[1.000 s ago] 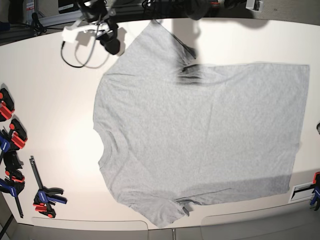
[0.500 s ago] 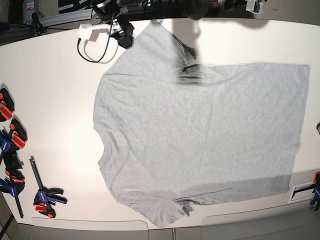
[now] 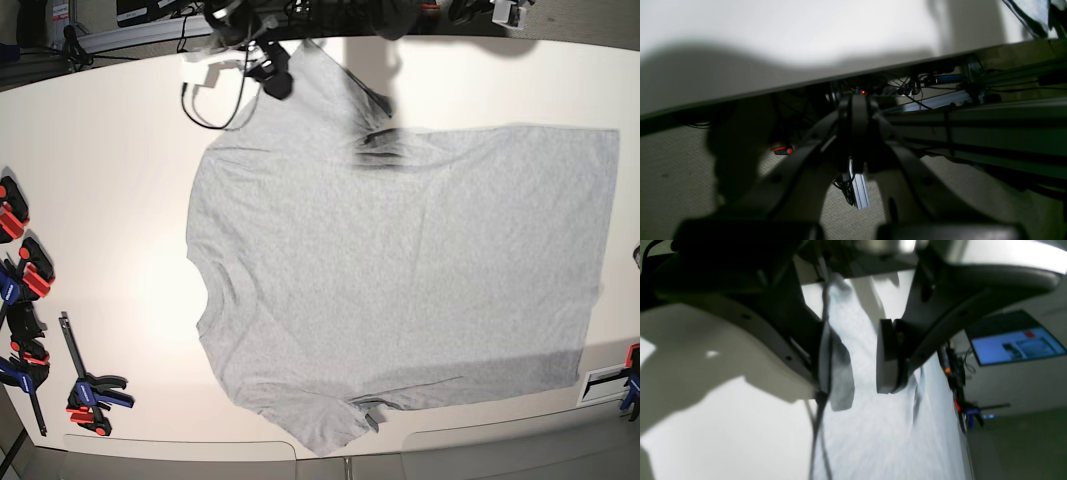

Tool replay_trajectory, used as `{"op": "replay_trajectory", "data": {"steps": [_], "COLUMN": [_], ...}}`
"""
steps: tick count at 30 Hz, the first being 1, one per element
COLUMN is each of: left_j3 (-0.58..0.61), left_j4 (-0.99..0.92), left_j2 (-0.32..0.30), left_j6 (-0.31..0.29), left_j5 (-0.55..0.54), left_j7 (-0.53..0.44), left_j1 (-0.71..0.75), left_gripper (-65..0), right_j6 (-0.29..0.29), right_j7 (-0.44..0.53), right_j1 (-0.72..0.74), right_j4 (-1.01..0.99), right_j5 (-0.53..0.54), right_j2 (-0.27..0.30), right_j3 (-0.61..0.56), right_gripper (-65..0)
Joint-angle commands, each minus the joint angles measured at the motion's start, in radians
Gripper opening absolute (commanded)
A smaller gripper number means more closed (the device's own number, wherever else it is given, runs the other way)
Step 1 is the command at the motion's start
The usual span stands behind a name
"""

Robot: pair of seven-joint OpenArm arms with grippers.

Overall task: Fold the T-shirt properly
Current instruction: 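Move the right gripper over the shirt's shoulder corner beside the collar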

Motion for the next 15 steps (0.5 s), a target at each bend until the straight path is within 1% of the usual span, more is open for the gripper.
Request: {"op": "replay_trajectory", "data": {"steps": [1, 4, 5, 6, 7, 9, 10, 13, 15], "left_j3": [-0.004, -0.004, -0.004, -0.004, -0.004, -0.004, -0.004, -0.004, -0.004], "left_j4": [0.012, 0.012, 0.012, 0.012, 0.012, 0.014, 0.019, 0.05, 0.086], "left_j2": [-0.006, -0.005, -0.006, -0.006, -0.006, -0.006, -0.006, -0.006, -0.006], "left_j6": [-0.007, -0.007, -0.007, -0.007, -0.007, -0.007, -0.007, -0.008, -0.023], "left_j5": [-0.016, -0.017, -0.028, -0.036, -0.046, -0.085, -0.101, -0.126, -0.128], "left_j7": [-0.019, -0.019, -0.019, -0.019, -0.019, -0.019, -0.018, 0.029, 0.072], "left_j1": [0.012, 0.011, 0.009, 0.006, 0.003, 0.001, 0.002, 0.003, 0.004], "left_gripper": [-65.0, -65.0, -65.0, -65.0, -65.0, -65.0, -65.0, -57.1, -55.2], "right_j6": [-0.008, -0.008, -0.008, -0.008, -0.008, -0.008, -0.008, -0.007, -0.007], "right_j7": [-0.002, -0.002, 0.002, 0.008, 0.011, 0.01, 0.009, -0.002, -0.007], "right_j1": [-0.011, -0.011, -0.011, -0.011, -0.011, -0.011, -0.011, -0.011, -0.011], "right_j4": [0.006, 0.006, 0.006, 0.006, 0.006, 0.006, 0.006, 0.006, 0.006], "right_j5": [-0.002, -0.001, -0.002, -0.015, -0.033, -0.058, -0.069, -0.084, -0.084], "right_j2": [-0.002, -0.002, -0.002, -0.002, -0.002, -0.002, -0.002, -0.002, -0.002], "right_j3": [-0.009, -0.013, -0.013, -0.012, -0.013, -0.013, -0.013, -0.013, -0.013], "right_gripper": [-43.4, -43.6, -44.3, -46.5, -50.2, -61.0, -65.0, -65.0, -65.0]}}
